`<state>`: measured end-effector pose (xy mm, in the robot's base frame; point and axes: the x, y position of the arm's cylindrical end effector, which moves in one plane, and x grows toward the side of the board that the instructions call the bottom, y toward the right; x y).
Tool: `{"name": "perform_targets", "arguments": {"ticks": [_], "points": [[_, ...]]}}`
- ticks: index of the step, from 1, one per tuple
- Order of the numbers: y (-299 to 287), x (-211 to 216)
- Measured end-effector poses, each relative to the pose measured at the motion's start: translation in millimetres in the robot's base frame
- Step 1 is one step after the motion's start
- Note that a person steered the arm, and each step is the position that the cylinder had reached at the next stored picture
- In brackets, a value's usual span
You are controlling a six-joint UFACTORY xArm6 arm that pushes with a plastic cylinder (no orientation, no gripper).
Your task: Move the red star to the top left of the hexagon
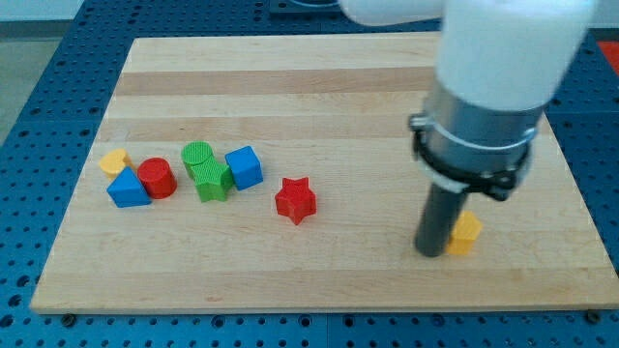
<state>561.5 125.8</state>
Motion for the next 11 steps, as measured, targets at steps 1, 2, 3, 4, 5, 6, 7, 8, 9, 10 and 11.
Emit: {"name": "perform_targets", "arguments": {"ticks": [1,2,3,4,5,6,7,8,9,10,11], "points": [[-2,0],[-75,15],[-143,20],[-196,11],[-206,-23],[-206,-52],[-178,-53],[-106,-54],[-75,-53],[-77,-52],[-80,-39]]}}
